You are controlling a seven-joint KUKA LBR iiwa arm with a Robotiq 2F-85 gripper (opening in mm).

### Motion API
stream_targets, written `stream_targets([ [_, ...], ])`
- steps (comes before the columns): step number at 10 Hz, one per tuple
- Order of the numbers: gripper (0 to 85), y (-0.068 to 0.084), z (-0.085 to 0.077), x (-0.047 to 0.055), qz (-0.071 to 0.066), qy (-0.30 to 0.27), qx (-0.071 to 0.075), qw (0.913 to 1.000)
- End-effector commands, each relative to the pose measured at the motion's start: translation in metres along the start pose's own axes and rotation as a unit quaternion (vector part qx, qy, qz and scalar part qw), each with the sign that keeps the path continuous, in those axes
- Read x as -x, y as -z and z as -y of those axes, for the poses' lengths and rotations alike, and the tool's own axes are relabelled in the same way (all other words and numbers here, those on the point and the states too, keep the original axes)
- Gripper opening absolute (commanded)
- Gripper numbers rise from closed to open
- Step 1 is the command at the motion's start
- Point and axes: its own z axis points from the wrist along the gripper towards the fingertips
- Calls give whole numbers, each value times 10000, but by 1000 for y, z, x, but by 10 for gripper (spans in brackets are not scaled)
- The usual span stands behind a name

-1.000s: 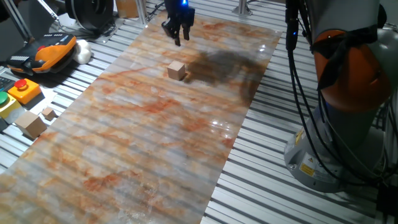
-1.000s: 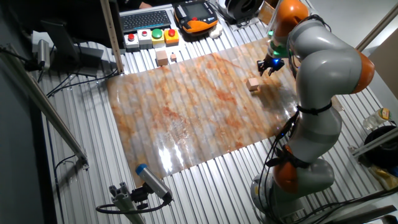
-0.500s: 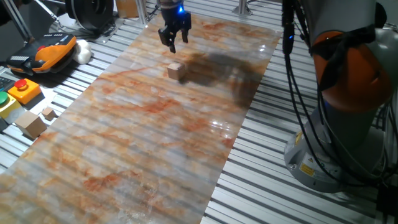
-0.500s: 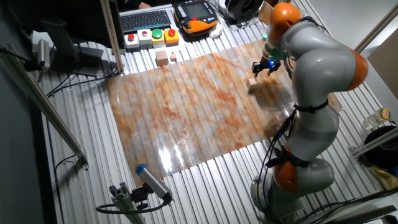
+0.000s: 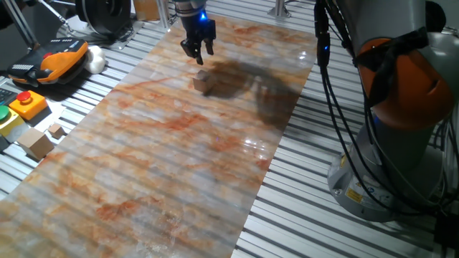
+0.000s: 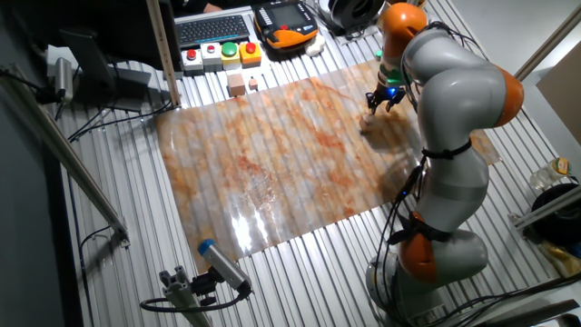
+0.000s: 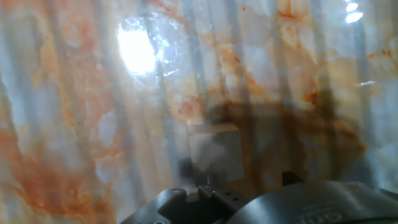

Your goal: Hold a small block with the gripper and sweep it from left to right on the table

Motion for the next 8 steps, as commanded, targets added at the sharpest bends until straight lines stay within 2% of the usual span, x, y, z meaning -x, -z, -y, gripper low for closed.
stream_targets([
  [1,510,-2,-1,1,5,-38,66,10000],
  [2,510,-6,-3,1,21,-46,105,9999],
  [6,510,-16,-10,1,62,4,76,10000],
  [8,510,-26,-16,2,173,-17,131,9998],
])
